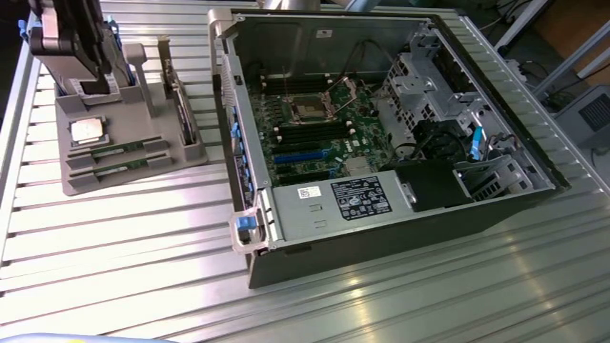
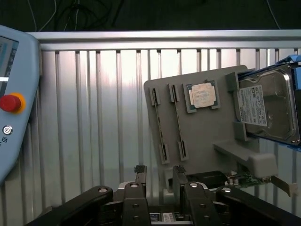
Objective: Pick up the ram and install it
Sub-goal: 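Pick up the ram and move it above insertion slot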
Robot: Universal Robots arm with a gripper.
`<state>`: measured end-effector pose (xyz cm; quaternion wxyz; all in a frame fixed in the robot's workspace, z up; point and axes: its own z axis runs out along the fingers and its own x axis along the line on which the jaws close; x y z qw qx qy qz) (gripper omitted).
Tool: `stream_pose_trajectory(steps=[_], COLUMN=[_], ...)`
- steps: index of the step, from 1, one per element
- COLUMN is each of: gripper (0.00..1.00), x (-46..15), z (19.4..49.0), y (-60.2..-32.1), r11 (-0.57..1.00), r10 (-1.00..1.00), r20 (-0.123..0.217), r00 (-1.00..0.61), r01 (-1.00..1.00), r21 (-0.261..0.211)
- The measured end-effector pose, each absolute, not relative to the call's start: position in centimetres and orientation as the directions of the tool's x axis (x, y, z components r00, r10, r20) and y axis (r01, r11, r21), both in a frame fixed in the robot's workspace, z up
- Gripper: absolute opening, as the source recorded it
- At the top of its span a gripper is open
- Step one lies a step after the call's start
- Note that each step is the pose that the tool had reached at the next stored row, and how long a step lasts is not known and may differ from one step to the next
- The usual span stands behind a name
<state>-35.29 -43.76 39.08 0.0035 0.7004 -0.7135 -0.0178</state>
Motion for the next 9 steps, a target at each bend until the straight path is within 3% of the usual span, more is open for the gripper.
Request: stream_pose_trajectory(steps=[9], gripper=[0.36], x=[-35.30], z=[38.35], y=[-43.76], r11=[0.012], r10=[-1.000], r20=[-0.022], r00=[-0.012], r01=[-0.999], r21=[0.030])
